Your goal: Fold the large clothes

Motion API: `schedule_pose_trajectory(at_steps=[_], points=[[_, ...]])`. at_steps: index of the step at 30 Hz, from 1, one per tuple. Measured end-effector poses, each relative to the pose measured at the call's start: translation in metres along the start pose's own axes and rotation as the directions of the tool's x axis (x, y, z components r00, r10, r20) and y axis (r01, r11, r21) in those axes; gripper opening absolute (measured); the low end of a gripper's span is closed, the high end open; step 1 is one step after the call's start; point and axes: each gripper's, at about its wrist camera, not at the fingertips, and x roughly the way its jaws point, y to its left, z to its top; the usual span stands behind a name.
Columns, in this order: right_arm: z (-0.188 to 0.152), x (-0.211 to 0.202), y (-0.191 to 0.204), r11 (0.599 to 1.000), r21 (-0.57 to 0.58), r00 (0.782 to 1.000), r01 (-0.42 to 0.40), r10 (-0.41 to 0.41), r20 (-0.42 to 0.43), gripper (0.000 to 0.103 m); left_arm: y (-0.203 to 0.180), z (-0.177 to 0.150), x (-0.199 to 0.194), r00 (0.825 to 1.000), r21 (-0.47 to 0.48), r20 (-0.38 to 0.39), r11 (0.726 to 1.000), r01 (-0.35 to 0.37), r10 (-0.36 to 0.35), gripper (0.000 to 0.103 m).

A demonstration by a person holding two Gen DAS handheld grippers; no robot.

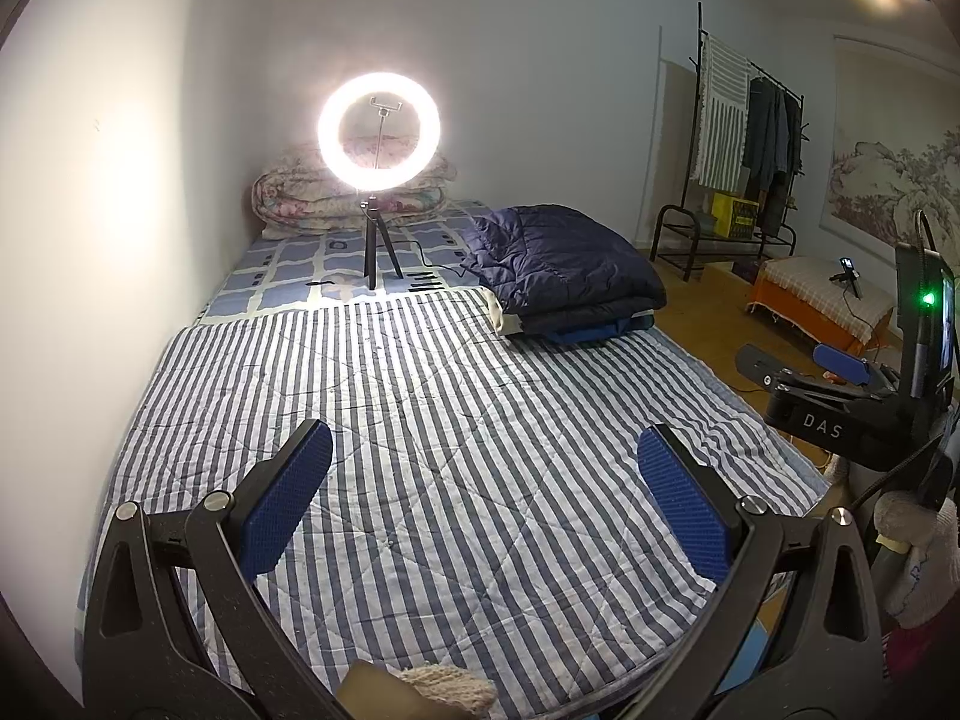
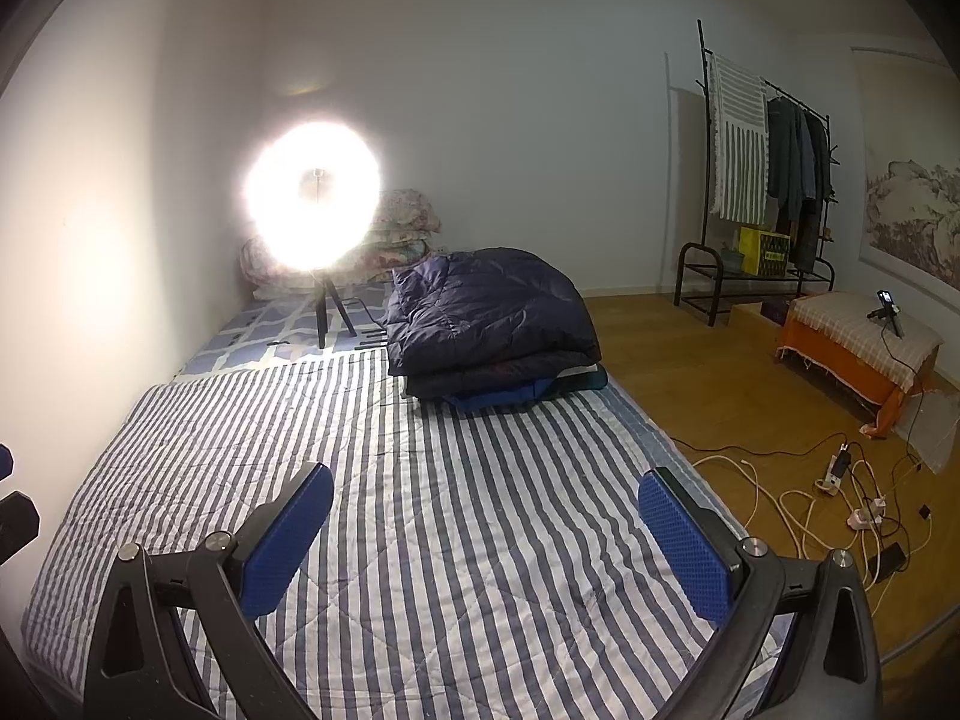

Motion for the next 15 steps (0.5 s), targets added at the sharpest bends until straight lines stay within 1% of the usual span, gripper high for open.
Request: schedule_pose_trajectory(at_steps=[15], points=[[-0.0023, 0.0017, -0.0005, 1.000, 0.001, 1.000, -0.006, 0.006, -0.010, 0.103, 0.0007, -0.0001, -0.0013, 1.000, 0.004, 0.002, 1.000, -0.002, 0.002, 0.103]])
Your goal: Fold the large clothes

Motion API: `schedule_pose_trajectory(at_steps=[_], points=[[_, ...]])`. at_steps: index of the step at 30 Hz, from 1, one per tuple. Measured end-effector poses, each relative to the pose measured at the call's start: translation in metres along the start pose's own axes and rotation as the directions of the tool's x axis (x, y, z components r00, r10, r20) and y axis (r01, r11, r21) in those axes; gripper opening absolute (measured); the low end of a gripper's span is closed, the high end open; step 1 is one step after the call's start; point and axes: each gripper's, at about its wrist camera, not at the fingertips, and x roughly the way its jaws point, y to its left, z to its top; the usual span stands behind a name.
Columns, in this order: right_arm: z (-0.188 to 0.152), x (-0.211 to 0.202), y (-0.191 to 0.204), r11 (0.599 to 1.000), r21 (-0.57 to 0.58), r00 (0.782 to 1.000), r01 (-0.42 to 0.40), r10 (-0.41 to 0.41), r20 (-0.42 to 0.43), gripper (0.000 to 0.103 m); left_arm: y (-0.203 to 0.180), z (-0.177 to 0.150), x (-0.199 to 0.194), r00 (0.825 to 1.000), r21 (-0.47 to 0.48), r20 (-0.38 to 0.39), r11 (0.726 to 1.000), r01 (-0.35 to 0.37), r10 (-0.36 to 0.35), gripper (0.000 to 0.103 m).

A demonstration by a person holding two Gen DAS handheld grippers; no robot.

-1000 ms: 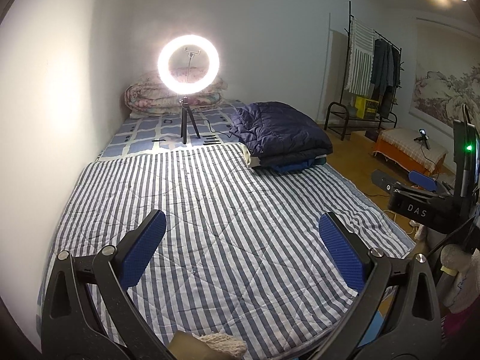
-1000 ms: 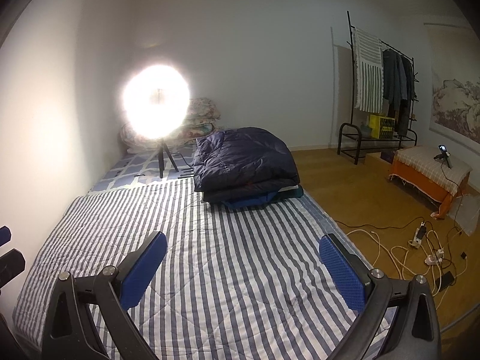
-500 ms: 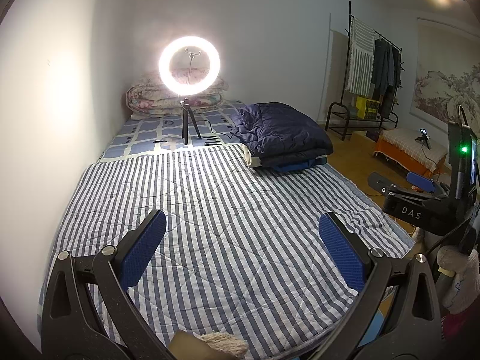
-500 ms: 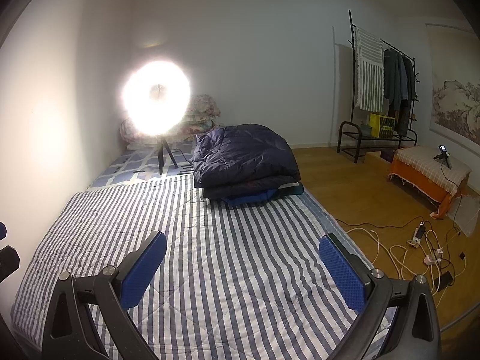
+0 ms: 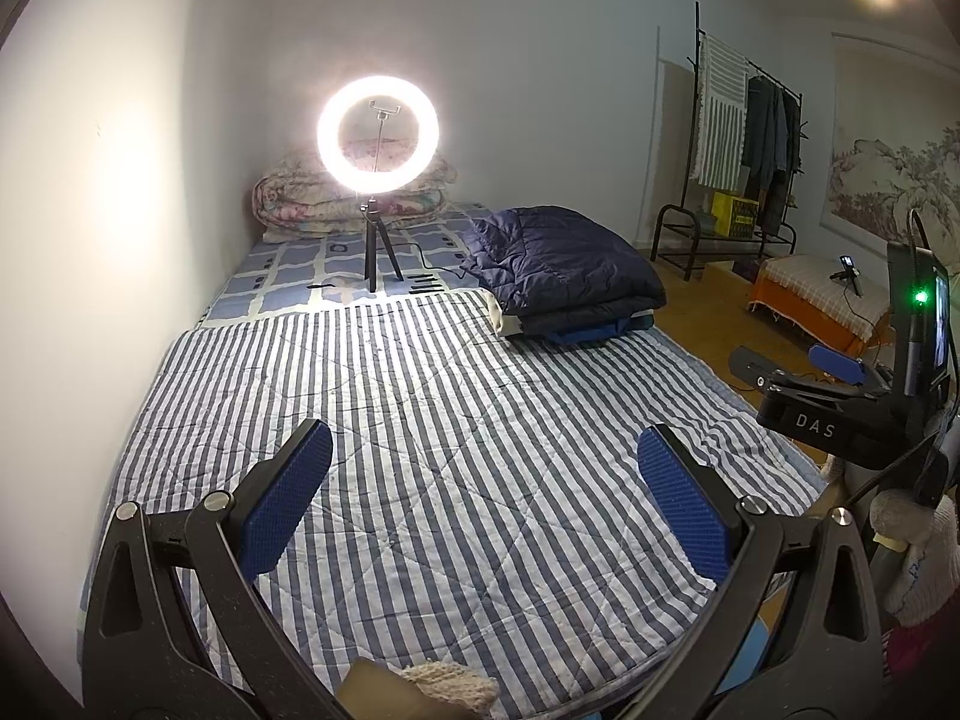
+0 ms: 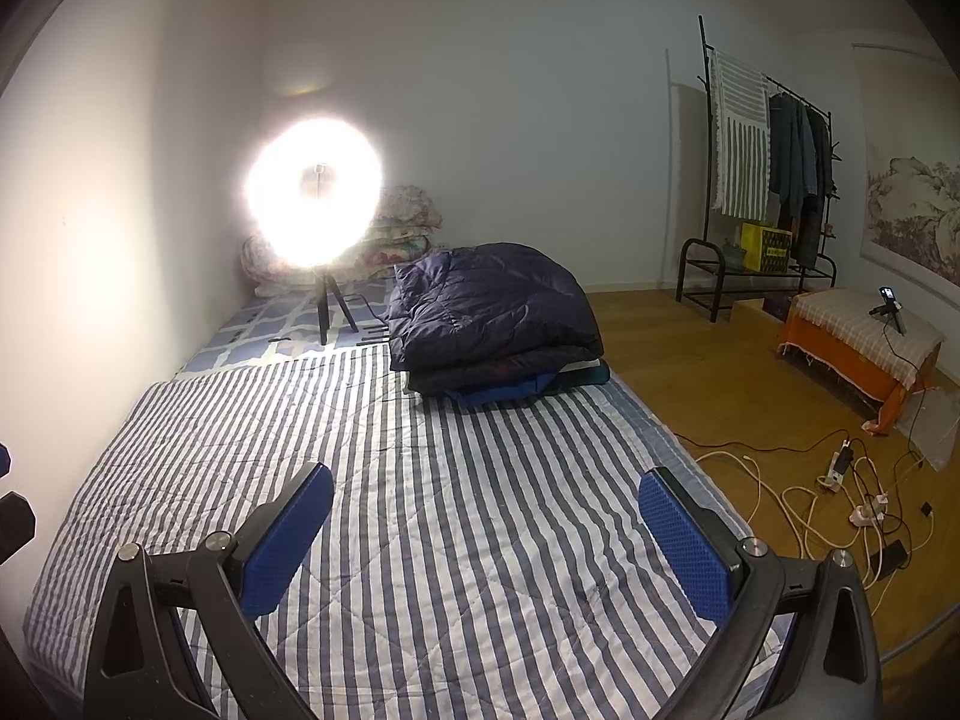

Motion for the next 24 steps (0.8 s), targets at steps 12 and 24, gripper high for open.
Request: schedule_pose_trajectory(at_steps=[12, 24], points=[[-0.0011, 0.0012, -0.0001, 1.000, 0.003, 1.000, -0.005, 0.005, -0.006, 0.103, -0.0004, -0.0002, -0.0011, 1.000, 0.001, -0.001, 1.000, 0.001, -0.001, 0.103], [-0.0023, 0.0014, -0.0006, 1.000, 0.001, 1.000, -0.006, 0.007, -0.010, 0.103, -0.0007, -0.0011, -0.0043, 1.000, 0.007, 0.000, 1.000, -0.010, 0.010, 0.103]])
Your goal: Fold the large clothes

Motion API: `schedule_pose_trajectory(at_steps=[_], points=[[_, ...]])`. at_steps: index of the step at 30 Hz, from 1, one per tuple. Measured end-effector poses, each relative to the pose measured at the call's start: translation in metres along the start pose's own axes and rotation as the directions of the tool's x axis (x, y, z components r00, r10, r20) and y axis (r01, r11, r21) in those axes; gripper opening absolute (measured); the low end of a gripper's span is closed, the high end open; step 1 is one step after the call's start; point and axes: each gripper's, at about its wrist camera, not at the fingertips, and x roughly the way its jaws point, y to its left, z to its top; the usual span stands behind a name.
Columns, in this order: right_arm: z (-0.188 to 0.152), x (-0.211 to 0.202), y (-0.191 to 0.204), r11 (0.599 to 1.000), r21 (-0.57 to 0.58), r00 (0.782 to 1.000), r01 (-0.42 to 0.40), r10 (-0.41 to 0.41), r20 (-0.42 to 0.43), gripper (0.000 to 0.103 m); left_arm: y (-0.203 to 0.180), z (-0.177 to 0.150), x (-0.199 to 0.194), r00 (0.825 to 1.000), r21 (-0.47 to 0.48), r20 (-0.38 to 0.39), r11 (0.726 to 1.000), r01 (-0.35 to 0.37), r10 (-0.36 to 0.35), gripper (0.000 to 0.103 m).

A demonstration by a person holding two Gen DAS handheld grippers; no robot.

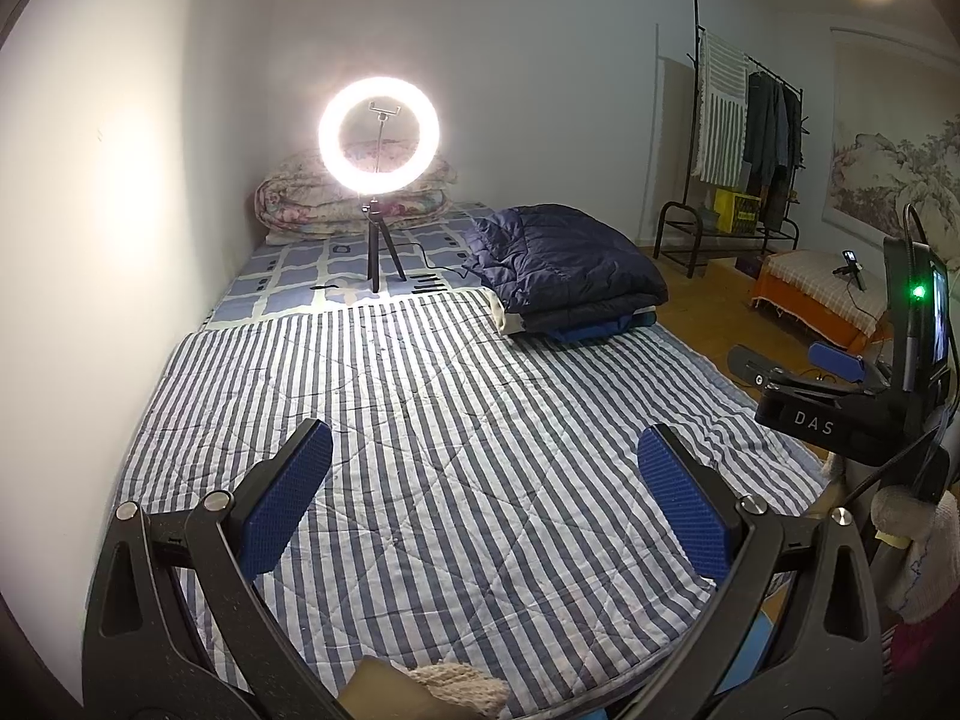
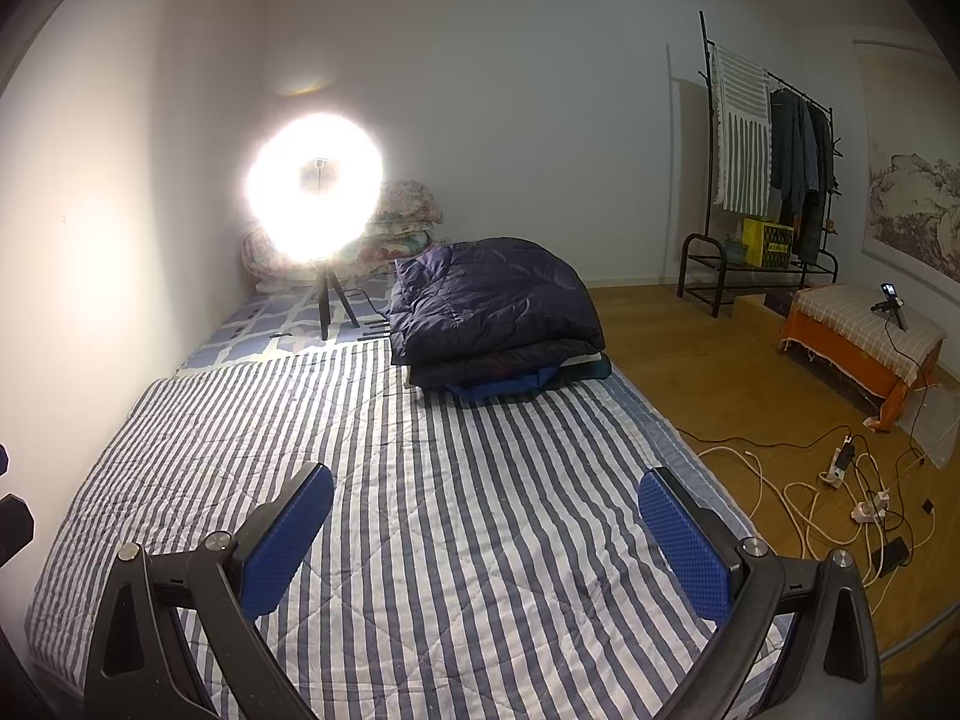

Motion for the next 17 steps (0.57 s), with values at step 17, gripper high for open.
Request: schedule_pose_trajectory(at_steps=[17], points=[[-0.0036, 0.0016, -0.0017, 1.000, -0.006, 1.000, -0.004, 0.004, -0.009, 0.103, 0.0002, 0.0001, -0.0033, 0.999, 0.019, 0.021, 0.999, -0.037, 0.037, 0.103]])
